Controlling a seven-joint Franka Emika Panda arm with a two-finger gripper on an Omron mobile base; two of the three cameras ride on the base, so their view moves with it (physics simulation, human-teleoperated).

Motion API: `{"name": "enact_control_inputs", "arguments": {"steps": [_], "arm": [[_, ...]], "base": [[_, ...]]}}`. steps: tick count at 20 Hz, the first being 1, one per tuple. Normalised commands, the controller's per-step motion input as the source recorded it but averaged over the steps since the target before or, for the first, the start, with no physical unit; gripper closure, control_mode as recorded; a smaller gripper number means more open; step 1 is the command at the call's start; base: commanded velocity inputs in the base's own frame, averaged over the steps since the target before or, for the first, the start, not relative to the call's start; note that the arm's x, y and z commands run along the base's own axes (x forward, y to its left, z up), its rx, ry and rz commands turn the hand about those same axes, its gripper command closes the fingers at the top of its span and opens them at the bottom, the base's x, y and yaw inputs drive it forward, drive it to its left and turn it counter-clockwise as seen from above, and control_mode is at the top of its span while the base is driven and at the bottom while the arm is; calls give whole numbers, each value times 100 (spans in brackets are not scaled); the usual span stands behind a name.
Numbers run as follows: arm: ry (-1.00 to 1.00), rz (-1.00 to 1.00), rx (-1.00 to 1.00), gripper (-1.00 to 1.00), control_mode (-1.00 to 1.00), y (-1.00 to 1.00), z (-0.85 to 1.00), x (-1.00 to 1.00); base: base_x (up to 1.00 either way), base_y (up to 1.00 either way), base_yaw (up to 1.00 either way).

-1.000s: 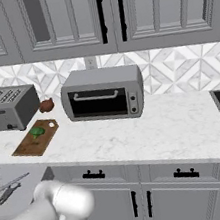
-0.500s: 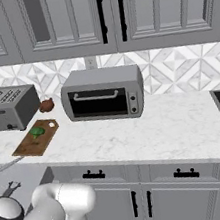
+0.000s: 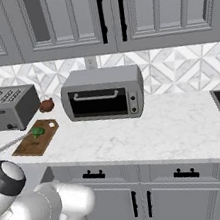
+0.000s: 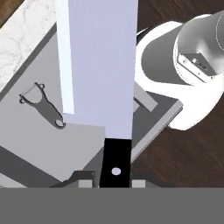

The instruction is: Place the appropriate cutting tool for cutting the broccoli skin on the cutting board.

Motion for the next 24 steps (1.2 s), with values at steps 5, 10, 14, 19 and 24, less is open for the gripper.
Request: {"name": "enact_control_inputs", "arguments": {"steps": [5,10,14,19,24], "arm": [[0,-6,-7,100,-100,9,-11,91],[-4,-4,-3,100,-100,5,-33,73],[-5,-4,0,100,-100,1,-42,62],[-3,-5,0,100,-100,0,-54,56],[-1,-4,0,100,-100,3,-48,59]], "base": [[0,0,0],[0,0,0],[0,0,0],[0,0,0],[0,0,0]]}}
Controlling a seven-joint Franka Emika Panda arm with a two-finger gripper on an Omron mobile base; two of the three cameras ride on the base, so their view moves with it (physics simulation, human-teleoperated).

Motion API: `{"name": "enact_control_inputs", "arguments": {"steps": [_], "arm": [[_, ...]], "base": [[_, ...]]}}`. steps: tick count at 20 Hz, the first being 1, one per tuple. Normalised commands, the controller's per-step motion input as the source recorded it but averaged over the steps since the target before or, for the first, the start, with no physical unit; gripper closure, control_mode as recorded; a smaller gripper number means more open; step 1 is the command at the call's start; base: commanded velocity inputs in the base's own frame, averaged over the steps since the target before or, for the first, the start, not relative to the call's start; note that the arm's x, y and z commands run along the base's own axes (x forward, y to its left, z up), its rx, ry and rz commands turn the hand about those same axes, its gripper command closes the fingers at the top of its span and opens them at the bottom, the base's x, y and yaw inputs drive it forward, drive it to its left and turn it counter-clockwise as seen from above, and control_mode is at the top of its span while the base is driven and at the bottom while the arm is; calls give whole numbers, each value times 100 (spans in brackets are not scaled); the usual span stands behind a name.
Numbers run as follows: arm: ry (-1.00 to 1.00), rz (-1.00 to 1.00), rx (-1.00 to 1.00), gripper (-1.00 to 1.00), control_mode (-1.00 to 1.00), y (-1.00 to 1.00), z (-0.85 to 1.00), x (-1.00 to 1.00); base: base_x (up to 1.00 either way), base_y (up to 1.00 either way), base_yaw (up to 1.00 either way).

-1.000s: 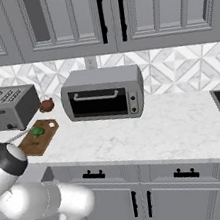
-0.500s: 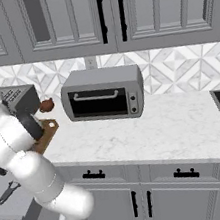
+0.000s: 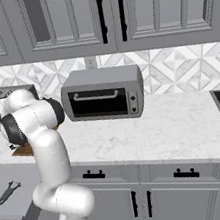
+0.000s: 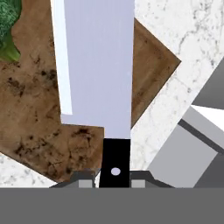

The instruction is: Place the appropriate cutting tool for cutting the broccoli skin on the cutting board.

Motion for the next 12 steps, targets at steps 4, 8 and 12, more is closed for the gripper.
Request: {"name": "enact_control_inputs", "arguments": {"steps": [4,8,12], "arm": [[0,-3,0,100,-100,9,-38,49],[0,-1,0,100,-100,7,-43,26],[-4,-3,0,-100,-100,0,-28,1]], "base": [[0,0,0],[0,0,0],[0,0,0]]}}
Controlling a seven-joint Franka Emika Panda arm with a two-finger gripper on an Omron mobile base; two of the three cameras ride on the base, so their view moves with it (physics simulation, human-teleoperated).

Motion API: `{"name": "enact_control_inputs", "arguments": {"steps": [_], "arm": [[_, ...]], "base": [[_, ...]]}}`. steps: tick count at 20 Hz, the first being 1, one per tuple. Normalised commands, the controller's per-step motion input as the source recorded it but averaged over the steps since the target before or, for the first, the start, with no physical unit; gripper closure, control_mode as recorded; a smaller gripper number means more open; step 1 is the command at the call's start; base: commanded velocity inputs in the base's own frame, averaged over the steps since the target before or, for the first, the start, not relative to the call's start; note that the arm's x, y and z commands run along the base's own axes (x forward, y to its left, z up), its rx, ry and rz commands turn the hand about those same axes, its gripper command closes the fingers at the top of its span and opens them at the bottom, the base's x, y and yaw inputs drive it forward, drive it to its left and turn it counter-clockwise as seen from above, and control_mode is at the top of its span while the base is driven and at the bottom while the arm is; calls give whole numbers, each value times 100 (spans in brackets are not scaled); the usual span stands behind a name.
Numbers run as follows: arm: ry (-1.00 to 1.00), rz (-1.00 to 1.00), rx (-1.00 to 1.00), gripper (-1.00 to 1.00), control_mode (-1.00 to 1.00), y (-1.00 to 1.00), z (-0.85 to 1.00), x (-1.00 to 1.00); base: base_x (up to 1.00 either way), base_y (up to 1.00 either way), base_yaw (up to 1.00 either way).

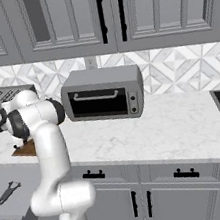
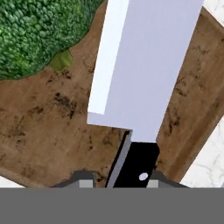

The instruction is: Place the appropriate cutting tool for cutting the broccoli skin on the cutting board.

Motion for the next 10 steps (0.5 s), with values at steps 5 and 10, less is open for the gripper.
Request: {"name": "enact_control_inputs", "arguments": {"steps": [5,10], "arm": [[-9,-3,0,-100,-100,-19,12,-21],[-15,-4,0,-100,-100,-48,51,-48]], "base": [[0,0,0],[0,0,0]]}}
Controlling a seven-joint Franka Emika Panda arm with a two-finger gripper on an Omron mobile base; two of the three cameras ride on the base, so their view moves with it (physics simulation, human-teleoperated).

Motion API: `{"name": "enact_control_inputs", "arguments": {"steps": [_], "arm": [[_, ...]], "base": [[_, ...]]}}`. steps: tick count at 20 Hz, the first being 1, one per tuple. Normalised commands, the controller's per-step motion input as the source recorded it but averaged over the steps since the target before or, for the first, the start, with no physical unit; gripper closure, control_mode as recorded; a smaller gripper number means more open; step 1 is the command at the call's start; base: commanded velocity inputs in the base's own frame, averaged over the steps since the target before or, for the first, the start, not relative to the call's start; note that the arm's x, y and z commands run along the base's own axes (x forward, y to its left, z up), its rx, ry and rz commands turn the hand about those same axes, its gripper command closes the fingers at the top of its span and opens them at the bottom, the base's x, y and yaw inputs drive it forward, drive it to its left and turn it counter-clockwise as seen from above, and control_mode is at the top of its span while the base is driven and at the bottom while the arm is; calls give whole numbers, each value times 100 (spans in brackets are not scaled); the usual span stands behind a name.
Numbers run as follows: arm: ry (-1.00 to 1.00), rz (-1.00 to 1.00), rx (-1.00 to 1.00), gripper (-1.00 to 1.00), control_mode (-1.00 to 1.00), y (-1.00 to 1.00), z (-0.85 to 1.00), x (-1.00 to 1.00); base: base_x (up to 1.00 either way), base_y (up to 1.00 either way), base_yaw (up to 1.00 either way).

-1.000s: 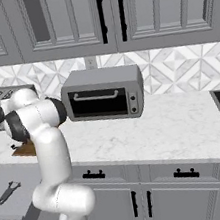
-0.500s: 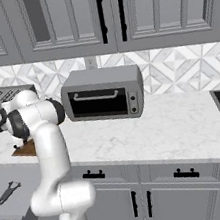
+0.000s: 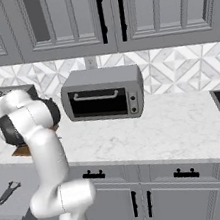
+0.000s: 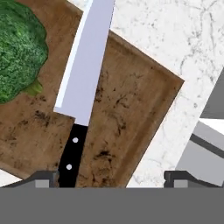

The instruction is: Place the appropriate cutting tool for cutting the broccoli skin on the cutting board.

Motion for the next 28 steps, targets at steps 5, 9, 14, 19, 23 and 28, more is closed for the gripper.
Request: {"name": "enact_control_inputs", "arguments": {"steps": [5,9,14,19,23,28], "arm": [[-7,-6,1,-100,-100,-84,46,-56],[0,-6,4,-100,-100,-100,33,-29],[0,-7,8,-100,-100,-100,16,-7],[0,-6,9,-100,-100,-100,10,0],[0,-7,12,-100,-100,-100,7,0],[0,-12,15,-100,-100,-100,0,0]], "base": [[0,0,0],[0,0,0],[0,0,0],[0,0,0],[0,0,0],[0,0,0]]}}
